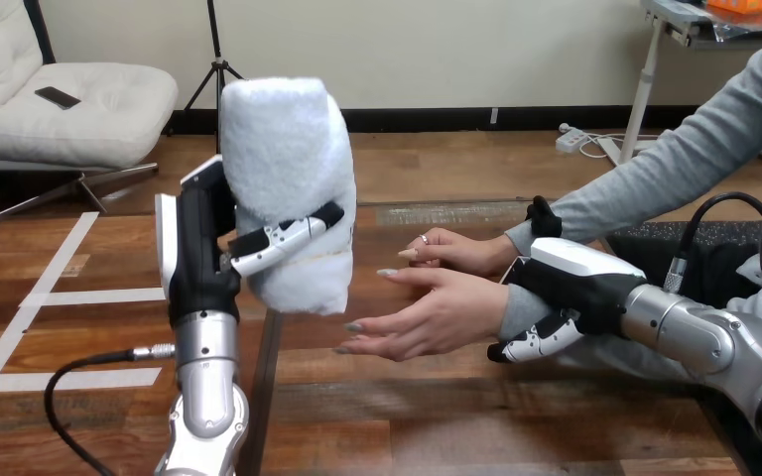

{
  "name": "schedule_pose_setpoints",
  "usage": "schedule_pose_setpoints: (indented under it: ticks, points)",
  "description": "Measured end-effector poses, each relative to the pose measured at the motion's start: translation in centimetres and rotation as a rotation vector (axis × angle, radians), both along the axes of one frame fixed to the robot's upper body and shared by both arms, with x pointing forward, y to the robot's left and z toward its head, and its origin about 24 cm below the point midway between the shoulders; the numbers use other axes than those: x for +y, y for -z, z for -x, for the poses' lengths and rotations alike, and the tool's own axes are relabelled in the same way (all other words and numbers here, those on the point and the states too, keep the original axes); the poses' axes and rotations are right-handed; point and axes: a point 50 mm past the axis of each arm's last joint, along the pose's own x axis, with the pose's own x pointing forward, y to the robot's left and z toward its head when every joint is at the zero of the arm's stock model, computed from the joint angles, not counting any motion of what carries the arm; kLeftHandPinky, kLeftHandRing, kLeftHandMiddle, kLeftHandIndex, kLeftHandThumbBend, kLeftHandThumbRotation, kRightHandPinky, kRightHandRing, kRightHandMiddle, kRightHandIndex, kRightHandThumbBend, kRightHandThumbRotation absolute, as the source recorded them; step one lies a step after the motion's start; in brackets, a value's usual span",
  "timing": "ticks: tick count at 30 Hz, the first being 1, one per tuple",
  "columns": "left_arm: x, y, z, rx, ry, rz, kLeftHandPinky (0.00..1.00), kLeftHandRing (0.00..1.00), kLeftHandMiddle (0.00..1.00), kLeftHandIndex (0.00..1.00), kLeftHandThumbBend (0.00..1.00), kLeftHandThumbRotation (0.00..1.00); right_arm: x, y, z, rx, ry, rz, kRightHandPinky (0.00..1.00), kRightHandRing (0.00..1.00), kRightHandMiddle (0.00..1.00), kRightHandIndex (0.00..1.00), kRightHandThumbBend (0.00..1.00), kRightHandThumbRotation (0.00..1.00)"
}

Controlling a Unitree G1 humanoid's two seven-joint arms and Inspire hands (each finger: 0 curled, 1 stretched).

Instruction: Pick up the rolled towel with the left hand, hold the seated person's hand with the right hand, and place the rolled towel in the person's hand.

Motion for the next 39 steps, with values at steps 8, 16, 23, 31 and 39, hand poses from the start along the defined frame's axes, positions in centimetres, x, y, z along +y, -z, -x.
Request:
schedule_pose_setpoints:
  ticks: [8,16,23,31,39]
  points:
    - [-0.16,-0.34,-0.18,-0.016,0.007,0.0,0.31,0.34,0.39,0.41,0.55,0.0,0.0,-0.1,-0.02,-0.005,0.0,-0.008,0.14,0.18,0.23,0.24,0.5,0.19]
    - [-0.22,-0.4,-0.16,-0.023,0.011,0.0,0.31,0.34,0.39,0.41,0.54,0.0,-0.05,-0.25,-0.07,-0.008,0.005,-0.022,0.15,0.19,0.24,0.24,0.5,0.2]
    - [-0.25,-0.34,-0.14,-0.021,0.014,0.001,0.31,0.34,0.39,0.4,0.56,0.0,-0.04,-0.37,-0.13,-0.009,0.007,-0.03,0.16,0.2,0.25,0.25,0.5,0.22]
    - [-0.35,-0.19,-0.1,-0.013,0.018,-0.003,0.31,0.34,0.39,0.41,0.56,0.0,0.07,-0.38,-0.13,-0.003,0.0,-0.031,0.16,0.2,0.25,0.25,0.5,0.25]
    - [-0.58,0.02,-0.03,-0.004,0.025,-0.011,0.31,0.34,0.39,0.41,0.55,0.0,0.19,-0.35,-0.15,0.0,-0.002,-0.032,0.17,0.2,0.25,0.25,0.5,0.29]
